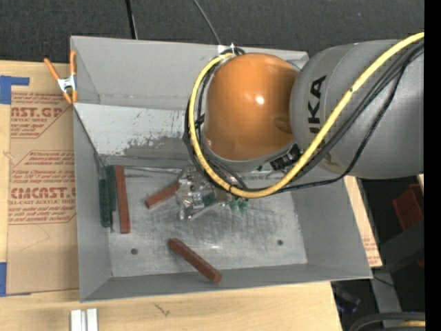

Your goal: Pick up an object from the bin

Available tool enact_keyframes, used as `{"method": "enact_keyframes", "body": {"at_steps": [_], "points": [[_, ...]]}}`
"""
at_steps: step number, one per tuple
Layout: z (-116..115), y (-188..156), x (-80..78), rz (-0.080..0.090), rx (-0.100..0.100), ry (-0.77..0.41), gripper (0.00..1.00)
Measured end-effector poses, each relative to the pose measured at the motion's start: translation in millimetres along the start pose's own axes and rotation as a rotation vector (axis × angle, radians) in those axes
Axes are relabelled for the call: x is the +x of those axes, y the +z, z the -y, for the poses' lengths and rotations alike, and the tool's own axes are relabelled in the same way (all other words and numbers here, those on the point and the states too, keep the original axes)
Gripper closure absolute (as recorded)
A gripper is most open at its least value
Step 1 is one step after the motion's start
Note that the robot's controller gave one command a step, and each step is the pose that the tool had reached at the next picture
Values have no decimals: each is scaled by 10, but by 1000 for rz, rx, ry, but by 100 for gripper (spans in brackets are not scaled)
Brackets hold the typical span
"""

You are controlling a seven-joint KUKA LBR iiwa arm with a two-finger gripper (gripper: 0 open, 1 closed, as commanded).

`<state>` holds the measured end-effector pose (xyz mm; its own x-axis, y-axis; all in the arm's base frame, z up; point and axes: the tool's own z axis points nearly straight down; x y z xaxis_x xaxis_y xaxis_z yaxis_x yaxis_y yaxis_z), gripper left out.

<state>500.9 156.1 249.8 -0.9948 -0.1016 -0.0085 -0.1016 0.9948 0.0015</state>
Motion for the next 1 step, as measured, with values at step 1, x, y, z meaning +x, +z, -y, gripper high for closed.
{"method": "enact_keyframes", "body": {"at_steps": [1], "points": [[2, 30, 13, -7, 1, 0, 100]]}}
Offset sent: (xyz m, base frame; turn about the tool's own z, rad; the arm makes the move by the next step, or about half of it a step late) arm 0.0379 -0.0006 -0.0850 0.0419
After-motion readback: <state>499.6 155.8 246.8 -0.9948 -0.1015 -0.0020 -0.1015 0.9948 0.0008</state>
